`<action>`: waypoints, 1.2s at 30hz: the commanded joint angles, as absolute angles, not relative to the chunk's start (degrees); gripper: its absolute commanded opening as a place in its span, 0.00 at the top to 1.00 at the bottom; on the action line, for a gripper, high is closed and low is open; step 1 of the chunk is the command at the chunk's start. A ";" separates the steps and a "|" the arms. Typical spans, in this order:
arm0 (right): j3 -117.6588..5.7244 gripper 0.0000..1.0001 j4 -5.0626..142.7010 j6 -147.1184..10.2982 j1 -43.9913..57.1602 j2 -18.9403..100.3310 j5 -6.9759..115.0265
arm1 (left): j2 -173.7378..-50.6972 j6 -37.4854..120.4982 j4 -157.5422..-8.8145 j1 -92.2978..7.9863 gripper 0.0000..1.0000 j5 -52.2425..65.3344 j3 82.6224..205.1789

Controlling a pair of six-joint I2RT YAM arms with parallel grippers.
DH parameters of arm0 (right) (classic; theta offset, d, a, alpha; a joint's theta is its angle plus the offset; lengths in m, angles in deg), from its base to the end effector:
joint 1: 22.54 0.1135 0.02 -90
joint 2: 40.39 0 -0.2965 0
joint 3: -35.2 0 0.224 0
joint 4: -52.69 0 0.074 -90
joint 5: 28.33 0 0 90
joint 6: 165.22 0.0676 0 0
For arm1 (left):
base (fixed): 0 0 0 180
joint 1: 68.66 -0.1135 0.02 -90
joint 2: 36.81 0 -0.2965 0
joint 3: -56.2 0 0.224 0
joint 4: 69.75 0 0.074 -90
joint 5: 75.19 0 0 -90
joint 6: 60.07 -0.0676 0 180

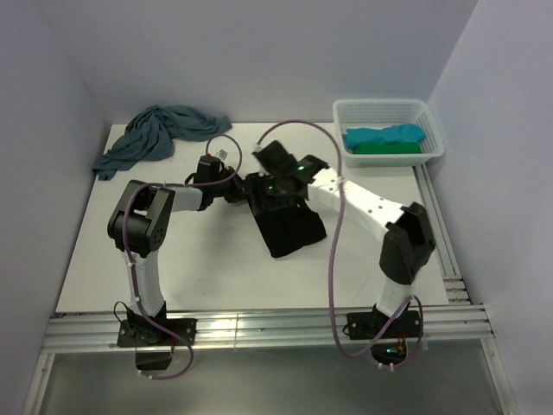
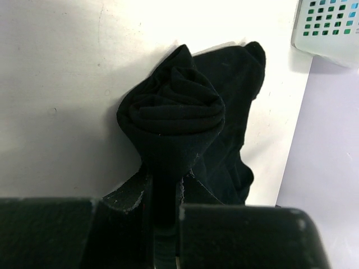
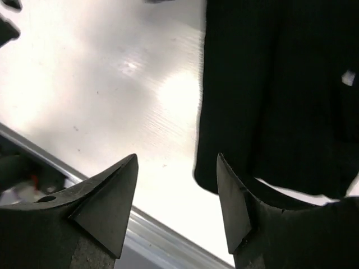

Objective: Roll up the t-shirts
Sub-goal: Roll the tshirt

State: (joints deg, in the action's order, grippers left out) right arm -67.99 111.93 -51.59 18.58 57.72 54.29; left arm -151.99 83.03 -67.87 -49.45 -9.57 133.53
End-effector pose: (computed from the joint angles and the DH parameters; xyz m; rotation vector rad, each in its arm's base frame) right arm 0.2712 0.2482 0.3125 -0.4518 2.5783 0.5957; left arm 0.3995 -0.1687 0.1647 -0.4418 2.3471 -1.1282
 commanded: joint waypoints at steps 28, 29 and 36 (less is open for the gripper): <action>-79.30 0.35 118.05 -54.57 31.51 81.08 82.67 | -150.01 80.81 -72.63 -50.20 1.00 -12.17 136.24; -79.21 0.35 118.14 -54.48 31.60 81.51 83.63 | -150.01 80.82 -72.63 -50.29 1.00 -12.26 136.33; -75.88 0.34 116.13 -55.27 32.91 82.05 86.35 | -151.16 80.64 -75.78 -50.20 1.00 -12.70 137.91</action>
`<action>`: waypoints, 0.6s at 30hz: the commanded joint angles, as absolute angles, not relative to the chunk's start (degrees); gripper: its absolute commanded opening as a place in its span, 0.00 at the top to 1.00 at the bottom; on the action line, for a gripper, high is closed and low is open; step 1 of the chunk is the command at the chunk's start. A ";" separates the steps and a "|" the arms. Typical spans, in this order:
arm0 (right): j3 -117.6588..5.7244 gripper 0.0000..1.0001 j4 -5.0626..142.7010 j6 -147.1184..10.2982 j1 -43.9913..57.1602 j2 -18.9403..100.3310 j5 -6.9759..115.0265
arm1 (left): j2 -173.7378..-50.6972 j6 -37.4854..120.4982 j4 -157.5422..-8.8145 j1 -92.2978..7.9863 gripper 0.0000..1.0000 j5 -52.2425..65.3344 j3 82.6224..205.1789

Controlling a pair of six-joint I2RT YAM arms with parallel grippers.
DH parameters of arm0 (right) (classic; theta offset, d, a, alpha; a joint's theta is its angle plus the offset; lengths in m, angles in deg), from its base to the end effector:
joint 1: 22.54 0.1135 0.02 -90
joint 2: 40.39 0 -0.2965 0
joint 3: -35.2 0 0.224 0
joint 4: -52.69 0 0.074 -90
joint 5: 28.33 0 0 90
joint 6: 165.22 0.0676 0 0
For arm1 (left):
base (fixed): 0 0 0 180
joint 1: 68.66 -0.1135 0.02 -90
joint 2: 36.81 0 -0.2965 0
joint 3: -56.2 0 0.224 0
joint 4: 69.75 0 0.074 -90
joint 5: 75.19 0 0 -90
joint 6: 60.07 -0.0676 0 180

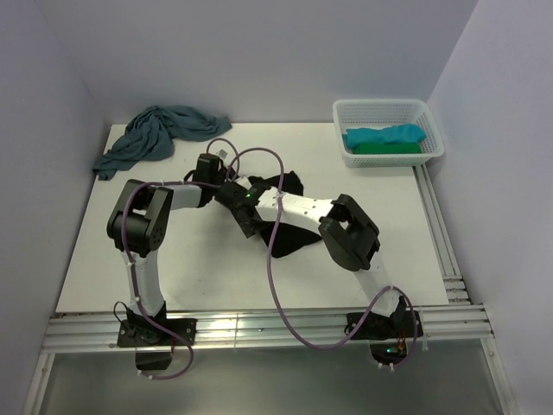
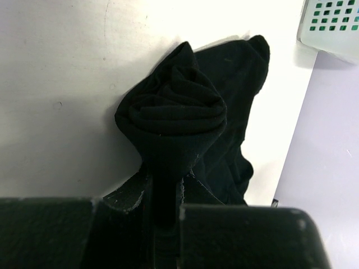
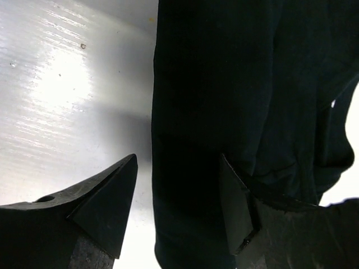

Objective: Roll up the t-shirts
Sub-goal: Roll the tshirt

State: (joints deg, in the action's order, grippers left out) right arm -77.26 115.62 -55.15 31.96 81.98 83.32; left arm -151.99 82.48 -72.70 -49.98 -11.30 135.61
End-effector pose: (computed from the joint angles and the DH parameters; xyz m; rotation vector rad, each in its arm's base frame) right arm 0.2757 0.3435 0.1946 -0.7175 2.5763 -0.1624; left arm 0.4007 -0.1669 0.1666 -0.4479 2.3972 -1.1343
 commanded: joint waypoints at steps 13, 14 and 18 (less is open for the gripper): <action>-74.55 0.35 117.79 -52.37 34.68 85.73 95.50 | -152.39 80.73 -77.99 -50.81 1.00 -14.90 139.49; -74.81 0.36 118.14 -52.11 34.76 86.52 97.42 | -152.74 80.64 -78.07 -50.81 1.00 -15.07 139.76; -75.17 0.42 119.46 -51.15 34.76 88.55 102.17 | -153.27 80.55 -78.43 -50.81 1.00 -15.43 140.20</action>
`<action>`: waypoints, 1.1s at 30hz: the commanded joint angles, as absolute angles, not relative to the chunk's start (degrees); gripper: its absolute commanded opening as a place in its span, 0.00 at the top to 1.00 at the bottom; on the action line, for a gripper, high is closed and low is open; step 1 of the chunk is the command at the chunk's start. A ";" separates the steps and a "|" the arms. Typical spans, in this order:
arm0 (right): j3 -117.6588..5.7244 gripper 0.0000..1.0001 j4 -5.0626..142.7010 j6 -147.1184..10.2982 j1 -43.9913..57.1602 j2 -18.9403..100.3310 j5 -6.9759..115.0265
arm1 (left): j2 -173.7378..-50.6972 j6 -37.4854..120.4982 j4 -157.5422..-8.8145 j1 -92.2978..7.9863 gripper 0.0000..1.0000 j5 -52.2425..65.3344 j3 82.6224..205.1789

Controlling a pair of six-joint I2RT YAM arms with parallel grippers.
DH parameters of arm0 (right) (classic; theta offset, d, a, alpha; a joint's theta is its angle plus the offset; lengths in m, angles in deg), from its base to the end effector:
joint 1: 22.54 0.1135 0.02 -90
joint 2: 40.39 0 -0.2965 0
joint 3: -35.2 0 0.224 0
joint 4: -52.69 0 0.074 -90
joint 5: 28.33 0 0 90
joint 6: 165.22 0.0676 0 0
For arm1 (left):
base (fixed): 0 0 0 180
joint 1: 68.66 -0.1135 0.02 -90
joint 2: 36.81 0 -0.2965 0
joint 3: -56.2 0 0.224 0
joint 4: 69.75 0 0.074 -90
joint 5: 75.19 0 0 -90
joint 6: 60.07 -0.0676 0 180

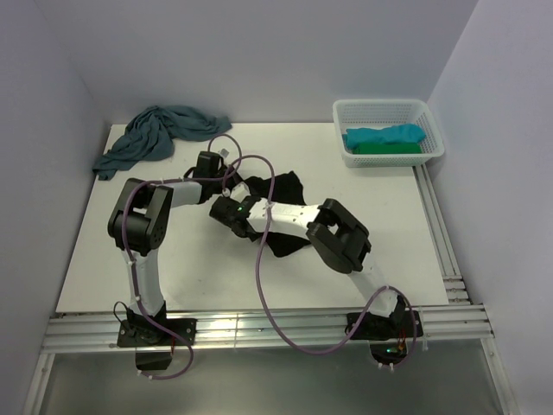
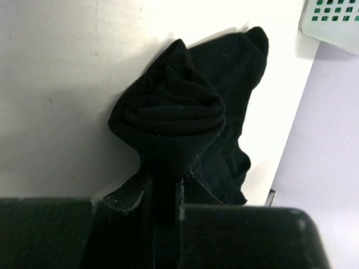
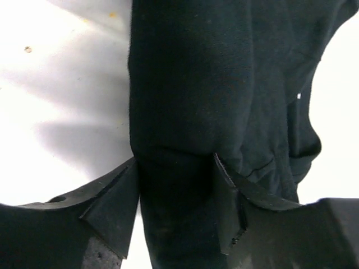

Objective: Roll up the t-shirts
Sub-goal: Roll the tshirt

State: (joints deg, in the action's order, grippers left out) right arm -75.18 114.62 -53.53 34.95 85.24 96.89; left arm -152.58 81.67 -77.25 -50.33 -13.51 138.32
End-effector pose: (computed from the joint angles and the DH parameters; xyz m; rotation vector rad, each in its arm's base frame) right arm 0.2680 0.3480 0.1696 -0.6966 2.4525 -0.4408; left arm 0.4037 -0.1675 0.1685 -0.4384 2.4444 -1.1530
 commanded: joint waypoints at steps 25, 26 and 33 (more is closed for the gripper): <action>-57.17 1.00 95.87 -49.30 26.87 68.09 73.30 | -151.07 82.22 -78.60 -52.92 0.85 -19.64 140.29; -52.97 1.00 93.56 -48.51 25.63 65.29 70.57 | -150.90 82.40 -78.52 -53.27 0.82 -19.91 140.37; -42.48 1.00 79.14 -46.66 16.23 60.08 47.02 | -149.66 83.89 -76.67 -54.68 0.66 -21.75 140.55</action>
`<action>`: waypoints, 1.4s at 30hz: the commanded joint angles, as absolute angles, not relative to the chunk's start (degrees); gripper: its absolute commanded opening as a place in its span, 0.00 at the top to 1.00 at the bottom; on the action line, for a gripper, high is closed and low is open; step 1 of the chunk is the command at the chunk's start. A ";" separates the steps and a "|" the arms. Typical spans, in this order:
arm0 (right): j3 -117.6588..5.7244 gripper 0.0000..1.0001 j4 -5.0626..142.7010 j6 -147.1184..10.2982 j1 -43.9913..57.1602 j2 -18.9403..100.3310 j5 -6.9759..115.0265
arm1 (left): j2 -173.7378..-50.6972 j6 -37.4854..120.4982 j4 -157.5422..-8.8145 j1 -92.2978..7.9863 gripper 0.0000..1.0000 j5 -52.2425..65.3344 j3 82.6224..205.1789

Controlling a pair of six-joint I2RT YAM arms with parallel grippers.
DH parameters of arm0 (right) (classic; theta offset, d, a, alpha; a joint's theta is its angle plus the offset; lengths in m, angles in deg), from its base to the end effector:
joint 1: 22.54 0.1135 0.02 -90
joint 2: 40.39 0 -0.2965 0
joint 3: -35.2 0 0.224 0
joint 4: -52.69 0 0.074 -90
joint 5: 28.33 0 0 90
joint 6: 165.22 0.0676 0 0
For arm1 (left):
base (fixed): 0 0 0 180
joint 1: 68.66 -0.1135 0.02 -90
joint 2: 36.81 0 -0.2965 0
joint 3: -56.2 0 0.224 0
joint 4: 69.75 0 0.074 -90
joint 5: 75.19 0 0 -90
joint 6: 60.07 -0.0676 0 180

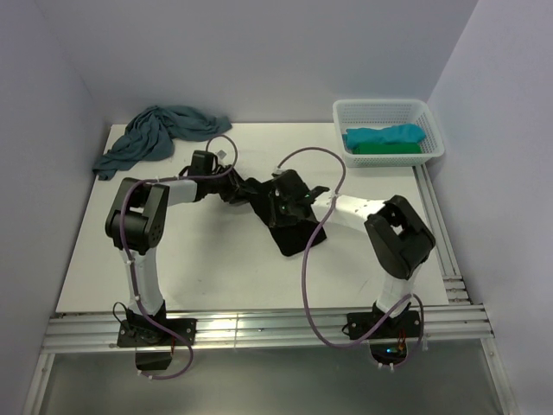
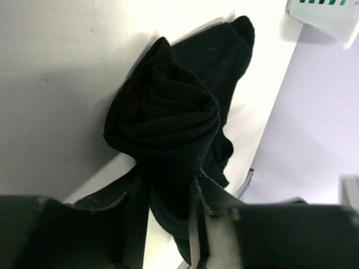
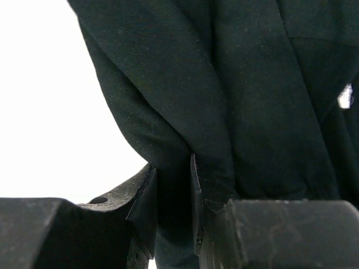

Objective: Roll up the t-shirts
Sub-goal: Roll the tshirt

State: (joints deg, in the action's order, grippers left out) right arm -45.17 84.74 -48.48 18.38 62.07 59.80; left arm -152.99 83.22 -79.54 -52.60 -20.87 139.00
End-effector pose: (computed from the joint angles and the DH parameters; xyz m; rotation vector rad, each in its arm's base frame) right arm 0.2815 0.2469 0.2040 -0.3338 2.5725 0.5025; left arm 0.4041 -0.1574 0.1681 -0.4693 2.4884 -1.2817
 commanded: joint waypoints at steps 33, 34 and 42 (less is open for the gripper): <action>-11.80 0.99 -3.75 6.68 -5.75 81.95 1.20 | -145.53 86.09 -51.45 -50.91 0.28 -22.81 123.33; -11.62 0.99 -4.72 7.04 -5.93 83.26 1.02 | -146.05 86.26 -49.88 -50.64 0.28 -22.46 123.24; -13.11 1.00 11.77 -3.05 -6.28 81.96 0.76 | -149.31 83.63 -50.91 -46.95 0.28 -19.65 126.92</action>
